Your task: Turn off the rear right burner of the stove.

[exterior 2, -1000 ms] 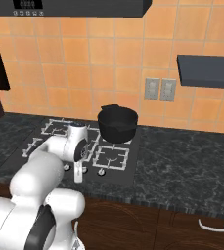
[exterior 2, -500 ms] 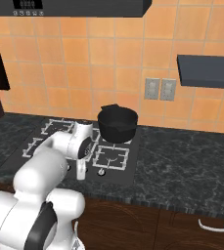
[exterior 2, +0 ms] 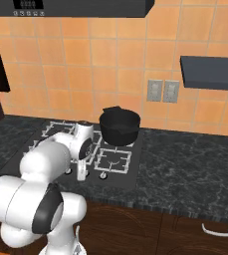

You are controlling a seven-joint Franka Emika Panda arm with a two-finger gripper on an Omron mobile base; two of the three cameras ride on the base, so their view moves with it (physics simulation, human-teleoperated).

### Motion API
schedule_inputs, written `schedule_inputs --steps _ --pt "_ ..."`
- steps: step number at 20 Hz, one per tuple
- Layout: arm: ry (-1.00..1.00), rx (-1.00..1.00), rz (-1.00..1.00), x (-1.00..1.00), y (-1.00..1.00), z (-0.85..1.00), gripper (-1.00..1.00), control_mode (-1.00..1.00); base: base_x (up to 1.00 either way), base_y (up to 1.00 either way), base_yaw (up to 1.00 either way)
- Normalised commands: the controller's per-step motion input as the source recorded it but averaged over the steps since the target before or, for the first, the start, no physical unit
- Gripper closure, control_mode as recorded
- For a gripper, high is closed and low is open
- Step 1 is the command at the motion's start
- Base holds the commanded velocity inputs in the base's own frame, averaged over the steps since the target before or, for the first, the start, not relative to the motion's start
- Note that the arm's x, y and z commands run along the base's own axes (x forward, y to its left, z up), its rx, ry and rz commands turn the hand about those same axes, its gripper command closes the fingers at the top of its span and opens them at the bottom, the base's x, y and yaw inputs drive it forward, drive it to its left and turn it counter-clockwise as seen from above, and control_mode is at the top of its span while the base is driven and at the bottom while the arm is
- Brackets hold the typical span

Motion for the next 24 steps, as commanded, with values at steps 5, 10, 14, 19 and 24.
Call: schedule_inputs --steps 5,10,14,19,24 --pt "0.02 0.00 0.00 0.23 0.00 -0.13 -1.00 -1.00 0.00 0.00 0.00" --pt "0.02 0.00 0.00 0.27 0.00 -0.10 -1.00 -1.00 0.00 0.00 0.00" --pt "0.00 0.00 0.00 0.07 -0.08 -0.22 -1.00 -1.00 0.00 0.00 0.00" --pt "0.00 0.00 0.00 -0.02 -0.19 -0.23 -1.00 -1.00 0.00 0.00 0.00" --pt "0.00 0.00 0.00 -0.23 -0.33 -0.21 -1.00 -1.00 0.00 0.00 0.00"
